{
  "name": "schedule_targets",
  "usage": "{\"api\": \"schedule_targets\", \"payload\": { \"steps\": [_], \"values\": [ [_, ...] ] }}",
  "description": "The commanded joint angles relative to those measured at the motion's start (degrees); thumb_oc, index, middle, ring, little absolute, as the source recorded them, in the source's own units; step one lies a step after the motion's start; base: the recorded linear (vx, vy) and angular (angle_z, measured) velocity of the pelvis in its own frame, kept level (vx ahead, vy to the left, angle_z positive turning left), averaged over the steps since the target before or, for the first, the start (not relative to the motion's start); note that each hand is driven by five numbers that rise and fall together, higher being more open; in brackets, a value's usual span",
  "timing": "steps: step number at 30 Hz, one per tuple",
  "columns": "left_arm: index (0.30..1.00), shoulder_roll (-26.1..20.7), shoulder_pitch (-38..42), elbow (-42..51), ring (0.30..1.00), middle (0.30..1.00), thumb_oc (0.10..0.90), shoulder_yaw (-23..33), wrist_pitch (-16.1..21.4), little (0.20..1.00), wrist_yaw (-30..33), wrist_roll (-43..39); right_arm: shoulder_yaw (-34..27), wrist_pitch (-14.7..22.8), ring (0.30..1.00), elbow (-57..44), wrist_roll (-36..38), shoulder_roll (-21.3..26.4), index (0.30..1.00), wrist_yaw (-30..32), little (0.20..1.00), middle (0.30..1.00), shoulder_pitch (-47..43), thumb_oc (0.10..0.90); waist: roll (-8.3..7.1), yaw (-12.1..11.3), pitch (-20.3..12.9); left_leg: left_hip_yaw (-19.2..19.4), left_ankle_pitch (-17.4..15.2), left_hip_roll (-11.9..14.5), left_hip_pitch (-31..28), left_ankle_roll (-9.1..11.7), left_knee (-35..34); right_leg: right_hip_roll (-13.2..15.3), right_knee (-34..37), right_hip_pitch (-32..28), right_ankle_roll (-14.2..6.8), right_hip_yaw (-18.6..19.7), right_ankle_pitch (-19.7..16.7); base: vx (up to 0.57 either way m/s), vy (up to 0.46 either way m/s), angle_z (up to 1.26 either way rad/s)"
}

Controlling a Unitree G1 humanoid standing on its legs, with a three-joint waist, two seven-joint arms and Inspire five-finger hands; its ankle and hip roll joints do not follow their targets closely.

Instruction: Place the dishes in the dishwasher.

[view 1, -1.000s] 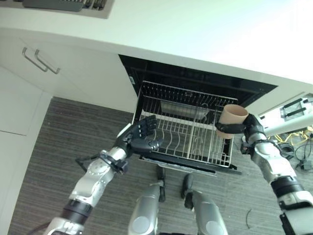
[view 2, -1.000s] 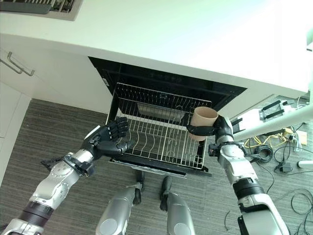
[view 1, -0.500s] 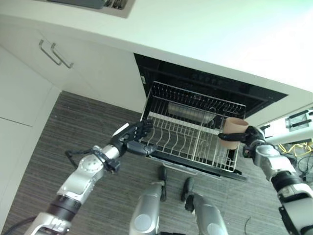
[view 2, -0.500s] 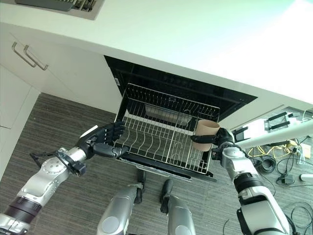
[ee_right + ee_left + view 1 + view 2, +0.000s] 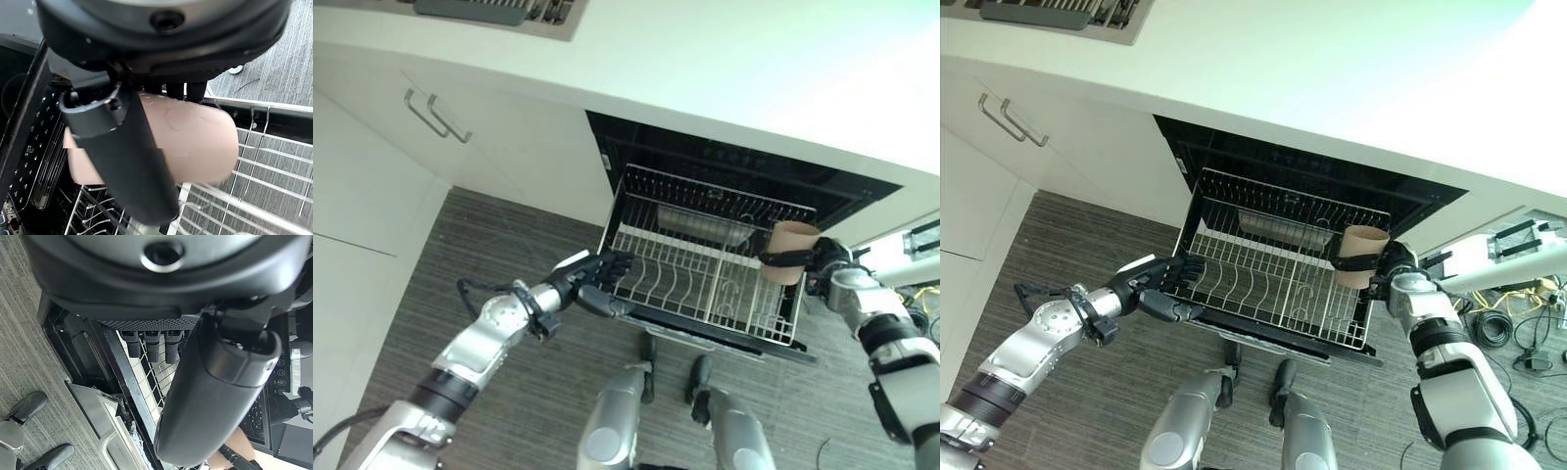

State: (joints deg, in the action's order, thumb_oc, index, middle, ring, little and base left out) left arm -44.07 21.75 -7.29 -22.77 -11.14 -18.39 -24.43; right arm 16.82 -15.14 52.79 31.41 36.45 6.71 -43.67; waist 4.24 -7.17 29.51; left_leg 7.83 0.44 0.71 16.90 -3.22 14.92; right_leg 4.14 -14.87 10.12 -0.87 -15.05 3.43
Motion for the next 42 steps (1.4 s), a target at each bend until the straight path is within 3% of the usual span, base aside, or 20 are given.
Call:
{"api": "schedule_targets", "payload": {
  "steps": [1,15,19,20,21,22,23,24,25,26,27,28,29,30,32,35,42],
  "values": [
    [0.900,1.56,-0.36,4.36,0.900,0.900,0.800,-1.34,3.23,0.900,-0.37,-2.45,0.97,3.20,0.900,1.41,0.55,3.80,0.900,2.80,0.900,0.900,-2.43,0.800,0.52,-0.98,-5.23,-1.67,-9.07,2.52,0.02,5.04,2.26,3.04,-2.32,1.86,-6.11,0.07,4.83,-0.03,0.002,0.00],
    [0.900,0.49,-3.60,6.55,0.900,0.900,0.800,1.27,4.02,0.900,1.51,-3.28,-0.45,-2.44,0.900,-11.13,2.42,7.87,0.900,5.16,0.900,0.900,1.05,0.800,-0.74,0.69,-4.84,-0.97,-9.86,2.63,-0.26,4.58,2.26,2.37,-2.32,2.46,-6.50,1.39,4.42,0.00,0.000,0.00],
    [0.900,1.06,-4.39,6.80,0.900,0.900,0.800,1.96,4.02,0.900,2.28,-2.72,-0.94,-6.59,0.900,-14.95,-1.04,8.27,0.900,5.97,0.900,0.900,3.55,0.800,-1.25,1.31,-4.69,-0.48,-10.01,2.83,-0.54,4.33,2.26,2.12,-2.32,2.46,-6.67,1.93,4.21,-0.01,0.001,-0.02],
    [0.900,1.15,-4.88,6.76,0.900,0.900,0.800,2.08,4.08,0.900,2.47,-2.74,-0.71,-7.20,0.900,-15.87,1.64,8.36,0.900,3.16,0.900,0.900,4.09,0.800,-1.39,1.47,-4.59,-0.56,-10.49,2.84,-1.23,4.27,2.26,1.88,-2.32,1.91,-6.91,2.50,4.36,0.00,-0.002,-0.04],
    [0.900,1.62,-4.69,6.51,0.900,0.900,0.800,1.89,3.98,0.900,2.76,-2.34,-0.96,-7.48,0.900,-16.70,5.68,7.98,0.900,4.51,0.900,0.900,4.09,0.800,-1.51,1.60,-4.74,-0.30,-10.14,3.02,-1.06,4.20,2.26,1.91,-2.32,2.15,-6.65,2.31,4.10,0.03,-0.004,-0.04],
    [0.900,2.51,-5.09,6.39,0.900,0.900,0.800,1.73,3.93,0.900,3.11,-1.62,-1.28,-8.76,0.900,-16.73,-2.97,6.54,0.900,5.61,0.900,0.900,4.94,0.800,-1.64,1.64,-4.67,-0.44,-10.40,2.87,-1.65,4.12,2.26,1.69,-2.32,1.61,-6.70,2.51,4.18,0.03,0.000,-0.04],
    [0.900,2.97,-5.56,6.63,0.900,0.900,0.800,1.56,3.68,0.900,3.55,-1.34,-0.77,-9.27,0.900,-17.33,0.04,6.39,0.900,3.81,0.900,0.900,5.14,0.800,-1.72,1.70,-5.06,-0.50,-10.44,2.93,-1.73,4.03,2.26,1.58,-2.32,1.64,-6.73,2.78,4.04,0.05,0.003,-0.03],
    [0.900,3.58,-5.35,6.43,0.900,0.900,0.800,1.21,3.32,0.900,3.90,-0.99,-0.71,-9.32,0.900,-18.07,2.95,5.70,0.900,5.77,0.900,0.900,5.36,0.800,-1.85,1.84,-5.25,-0.20,-10.40,3.00,-1.91,4.02,2.26,1.61,-2.32,1.51,-6.65,2.63,4.05,0.06,0.012,-0.04],
    [0.900,4.21,-5.89,6.35,0.900,0.900,0.800,1.33,3.28,0.900,3.85,-0.43,-1.10,-10.69,0.900,-17.50,-3.80,4.84,0.900,5.84,0.900,0.900,5.92,0.800,-1.95,1.82,-5.48,-0.52,-10.51,2.84,-2.14,4.03,2.26,1.45,-2.32,1.27,-6.68,2.92,4.17,0.05,0.012,-0.04],
    [0.900,3.90,-6.22,6.17,0.900,0.900,0.800,1.23,3.53,0.900,3.78,-0.84,-0.26,-10.54,0.900,-17.27,-0.18,5.62,0.900,2.75,0.900,0.900,6.00,0.800,-2.04,1.85,-5.77,-0.47,-10.50,2.88,-2.35,4.01,2.26,1.39,-2.32,1.14,-6.67,3.13,4.02,0.04,0.013,-0.09],
    [0.900,4.35,-6.24,6.16,0.900,0.900,0.800,1.23,3.30,0.900,3.78,-0.45,-0.35,-10.28,0.900,-17.78,1.74,5.63,0.900,5.19,0.900,0.900,6.30,0.800,-2.11,1.83,-5.81,-0.26,-10.37,2.94,-2.49,3.99,2.26,1.50,-2.32,0.95,-6.53,2.84,4.02,0.04,0.014,-0.09],
    [0.900,4.20,-7.44,7.33,0.900,0.900,0.800,1.97,2.77,0.900,3.61,-0.46,-0.96,-10.22,0.900,-17.84,-3.09,5.17,0.900,4.51,0.900,0.900,7.75,0.800,-2.10,1.75,-5.98,-0.78,-10.62,2.61,-2.79,3.84,2.26,1.22,-2.32,0.59,-6.61,3.22,4.19,0.05,0.003,-0.10],
    [0.900,3.81,-7.95,7.29,0.900,0.900,0.800,1.81,2.98,0.900,3.58,-0.80,-0.64,-9.70,0.900,-18.57,0.98,5.55,0.900,2.98,0.900,0.900,8.19,0.800,-2.23,1.79,-6.29,-0.56,-10.56,2.74,-3.00,3.81,2.26,1.27,-2.32,0.44,-6.60,3.19,4.10,0.08,-0.011,-0.08],
    [0.900,4.28,-8.53,7.63,0.900,0.900,0.800,2.65,2.21,0.900,2.90,-0.20,-2.34,-8.41,0.900,-18.57,-2.35,5.15,0.900,3.57,0.900,0.900,9.97,0.800,-2.39,1.74,-6.47,-0.69,-10.77,2.55,-3.57,3.69,2.26,1.05,-2.32,-0.24,-6.56,3.10,4.26,0.06,-0.028,-0.02],
    [0.900,4.62,-8.26,7.58,0.900,0.900,0.800,2.14,1.92,0.900,3.14,0.18,-2.06,-8.60,0.900,-19.69,1.59,5.53,0.900,5.75,0.900,0.900,10.24,0.800,-2.66,1.70,-6.64,-0.27,-10.45,2.85,-3.69,3.76,2.26,1.22,-2.32,-0.44,-6.41,2.65,4.19,0.03,-0.021,0.03],
    [0.900,4.01,-8.96,8.11,0.900,0.900,0.800,2.61,1.63,0.900,2.85,-0.34,-2.52,-8.67,0.900,-18.76,0.68,5.97,0.900,2.89,0.900,0.900,10.97,0.800,-2.77,1.46,-7.09,-0.55,-10.59,2.80,-4.06,3.69,2.26,1.15,-2.32,-0.96,-6.49,2.53,4.27,0.00,0.000,0.00],
    [0.900,3.33,-11.47,9.01,0.900,0.900,0.800,4.69,1.69,0.900,2.03,0.20,-6.67,-5.84,0.900,-23.33,-1.02,6.73,0.900,4.95,0.900,0.900,14.76,0.800,-3.46,1.18,-7.84,-0.56,-10.52,3.11,-4.81,3.61,2.26,1.04,-2.32,-2.07,-6.65,1.88,4.27,0.02,-0.020,0.01]
  ]
}}
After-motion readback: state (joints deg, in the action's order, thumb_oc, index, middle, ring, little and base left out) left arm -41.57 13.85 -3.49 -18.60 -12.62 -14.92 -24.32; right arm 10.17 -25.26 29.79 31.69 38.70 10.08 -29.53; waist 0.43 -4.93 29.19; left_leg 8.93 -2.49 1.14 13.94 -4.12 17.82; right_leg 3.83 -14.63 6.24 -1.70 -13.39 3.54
